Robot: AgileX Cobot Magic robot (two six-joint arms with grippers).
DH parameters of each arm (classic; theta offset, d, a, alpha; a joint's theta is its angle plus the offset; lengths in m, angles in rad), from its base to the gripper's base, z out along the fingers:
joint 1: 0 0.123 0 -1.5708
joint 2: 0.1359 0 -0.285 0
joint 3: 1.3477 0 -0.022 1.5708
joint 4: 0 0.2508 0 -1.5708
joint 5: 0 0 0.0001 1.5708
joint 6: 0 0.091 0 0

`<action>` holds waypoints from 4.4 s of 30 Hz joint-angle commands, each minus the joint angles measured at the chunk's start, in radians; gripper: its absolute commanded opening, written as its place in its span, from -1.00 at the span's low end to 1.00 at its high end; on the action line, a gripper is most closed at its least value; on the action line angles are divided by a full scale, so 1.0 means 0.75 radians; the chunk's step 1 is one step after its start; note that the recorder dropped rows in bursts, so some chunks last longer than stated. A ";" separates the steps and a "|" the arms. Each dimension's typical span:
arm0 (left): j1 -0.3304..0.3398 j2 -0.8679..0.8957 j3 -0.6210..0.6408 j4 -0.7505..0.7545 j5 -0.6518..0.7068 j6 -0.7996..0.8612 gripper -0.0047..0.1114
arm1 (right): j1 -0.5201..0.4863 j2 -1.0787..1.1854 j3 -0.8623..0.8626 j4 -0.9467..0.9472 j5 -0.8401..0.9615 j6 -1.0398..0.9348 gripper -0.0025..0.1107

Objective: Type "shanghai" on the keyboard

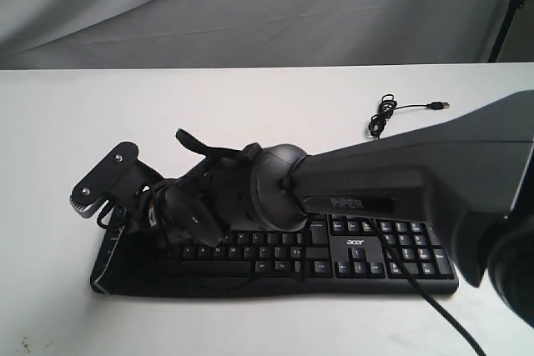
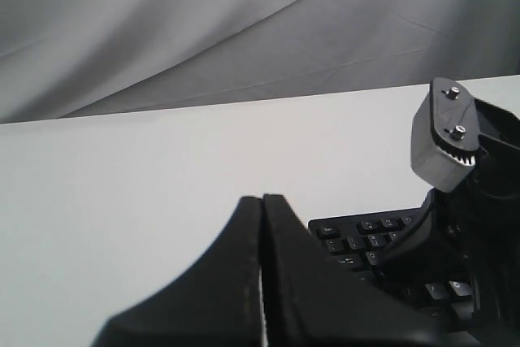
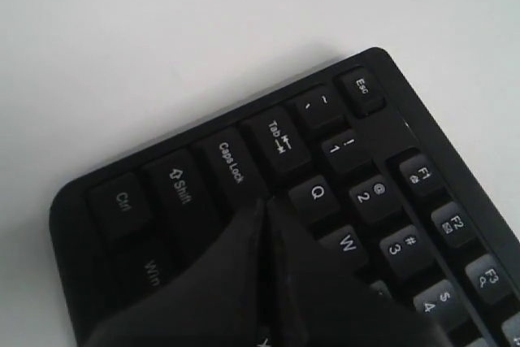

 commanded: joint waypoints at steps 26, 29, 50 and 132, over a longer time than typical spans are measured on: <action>-0.005 -0.005 0.006 0.001 -0.004 -0.004 -0.92 | -0.019 0.025 -0.011 0.001 -0.043 -0.021 -0.96; -0.005 -0.005 0.006 0.001 -0.004 -0.004 -0.92 | -0.019 0.030 -0.011 0.001 -0.034 -0.024 -0.96; -0.005 -0.005 0.006 0.001 -0.004 -0.004 -0.92 | -0.084 -0.324 0.353 0.014 -0.084 -0.002 -0.96; -0.005 -0.005 0.006 0.001 -0.004 -0.004 -0.92 | -0.133 -0.191 0.377 0.054 -0.160 -0.016 -0.96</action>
